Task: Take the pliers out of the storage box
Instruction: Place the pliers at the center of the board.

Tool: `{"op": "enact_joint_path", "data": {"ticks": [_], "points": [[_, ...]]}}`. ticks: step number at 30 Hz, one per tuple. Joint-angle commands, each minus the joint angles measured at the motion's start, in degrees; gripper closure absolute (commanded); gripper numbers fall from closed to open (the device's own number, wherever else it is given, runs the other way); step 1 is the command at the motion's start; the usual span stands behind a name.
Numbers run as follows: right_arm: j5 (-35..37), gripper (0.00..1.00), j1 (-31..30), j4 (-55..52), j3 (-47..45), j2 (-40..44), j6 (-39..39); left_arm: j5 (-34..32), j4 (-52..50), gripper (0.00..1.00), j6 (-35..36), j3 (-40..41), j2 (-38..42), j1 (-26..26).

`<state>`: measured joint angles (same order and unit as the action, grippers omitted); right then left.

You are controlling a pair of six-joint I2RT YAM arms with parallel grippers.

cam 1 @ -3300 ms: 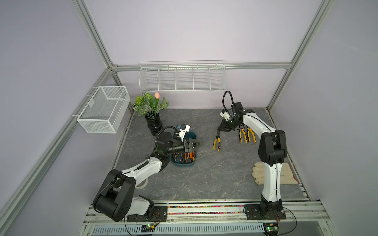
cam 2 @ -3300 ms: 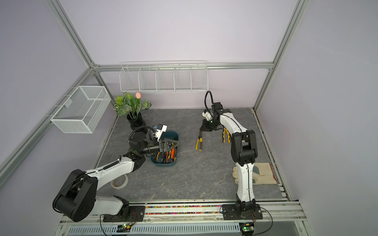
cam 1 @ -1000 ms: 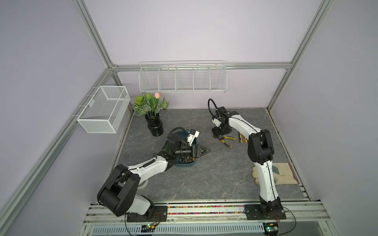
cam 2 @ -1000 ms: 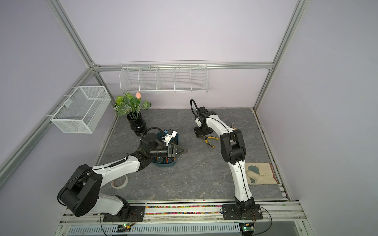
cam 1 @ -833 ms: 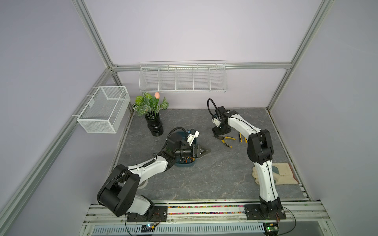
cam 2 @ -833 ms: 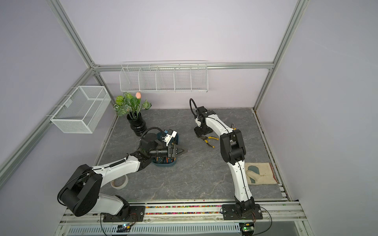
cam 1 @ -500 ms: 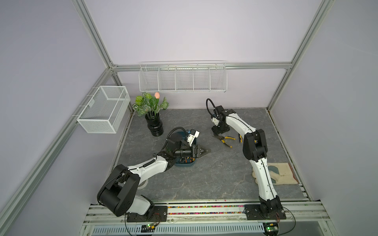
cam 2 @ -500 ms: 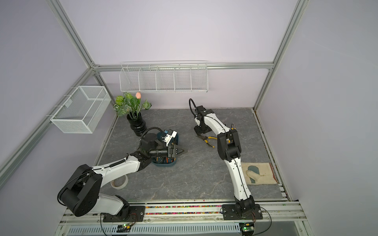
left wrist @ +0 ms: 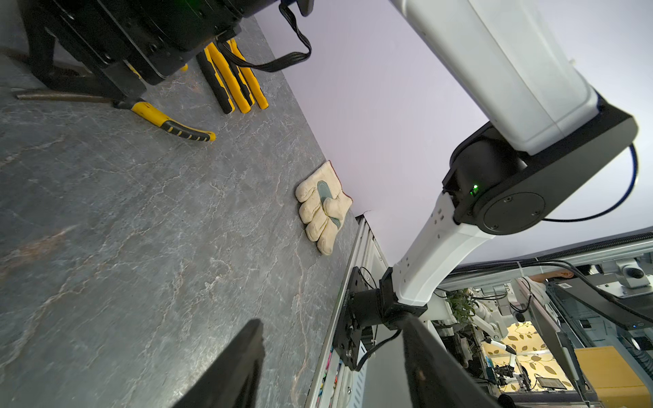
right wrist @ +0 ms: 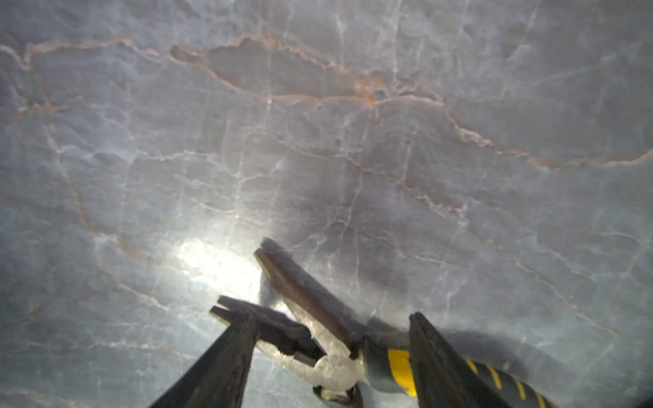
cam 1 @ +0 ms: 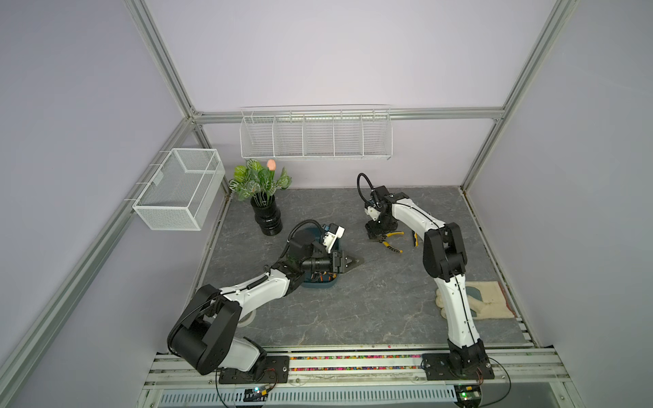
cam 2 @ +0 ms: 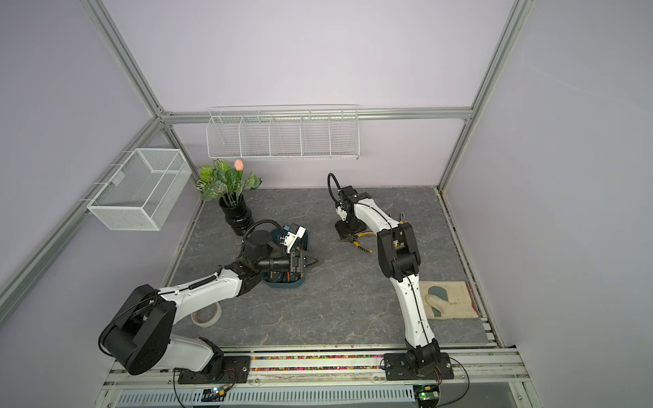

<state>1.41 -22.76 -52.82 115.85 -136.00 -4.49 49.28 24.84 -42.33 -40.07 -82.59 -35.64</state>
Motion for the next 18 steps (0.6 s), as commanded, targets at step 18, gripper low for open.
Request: {"op": "enact_joint_path", "data": {"ticks": [18], "points": [[-9.23, 0.14, -0.11, 2.19, -7.77, 5.04, -1.66, -0.23, 0.30, 0.36, 1.02, 0.88, 1.25, 0.02]]}}
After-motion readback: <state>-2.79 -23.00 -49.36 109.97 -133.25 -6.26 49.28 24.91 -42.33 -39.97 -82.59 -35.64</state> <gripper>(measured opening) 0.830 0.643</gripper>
